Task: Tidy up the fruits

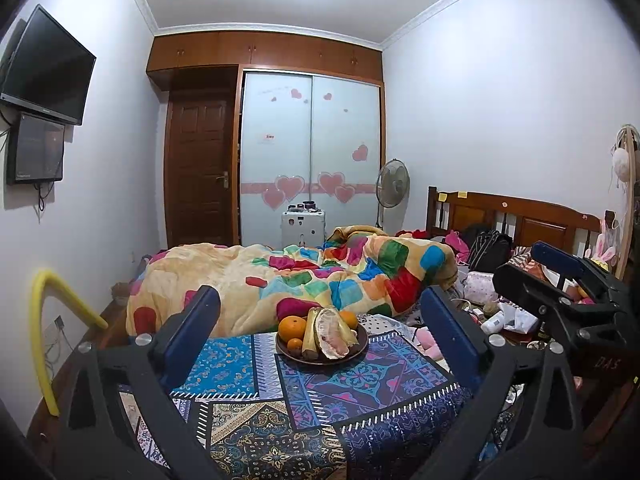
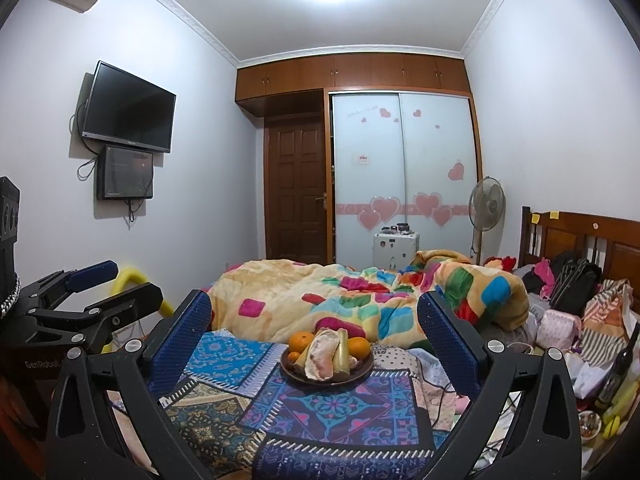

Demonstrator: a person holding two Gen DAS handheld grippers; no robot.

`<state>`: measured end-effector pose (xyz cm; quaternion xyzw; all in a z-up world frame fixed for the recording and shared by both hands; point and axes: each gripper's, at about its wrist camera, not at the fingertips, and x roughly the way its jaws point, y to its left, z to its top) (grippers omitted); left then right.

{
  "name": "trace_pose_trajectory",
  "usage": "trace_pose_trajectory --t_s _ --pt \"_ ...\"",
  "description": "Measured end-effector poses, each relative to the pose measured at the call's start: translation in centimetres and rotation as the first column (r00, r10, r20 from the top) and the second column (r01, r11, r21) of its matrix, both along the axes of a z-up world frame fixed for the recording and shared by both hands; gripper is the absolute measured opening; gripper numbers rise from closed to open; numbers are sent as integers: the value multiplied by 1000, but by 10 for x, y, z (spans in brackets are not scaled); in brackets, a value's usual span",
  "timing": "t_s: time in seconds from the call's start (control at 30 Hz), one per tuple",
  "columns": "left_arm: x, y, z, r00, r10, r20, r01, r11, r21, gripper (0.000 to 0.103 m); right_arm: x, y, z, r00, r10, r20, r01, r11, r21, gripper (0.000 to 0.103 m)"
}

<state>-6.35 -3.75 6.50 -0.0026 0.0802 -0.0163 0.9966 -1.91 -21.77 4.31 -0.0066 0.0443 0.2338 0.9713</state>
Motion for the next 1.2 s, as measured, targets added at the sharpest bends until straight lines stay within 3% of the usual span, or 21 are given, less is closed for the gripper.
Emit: trace_pose_trajectory --t_s 1.2 --pt "2 -3 -4 1000 -15 -19 14 1000 -17 103 0 0 -1 1000 -2 -12 2 1000 12 103"
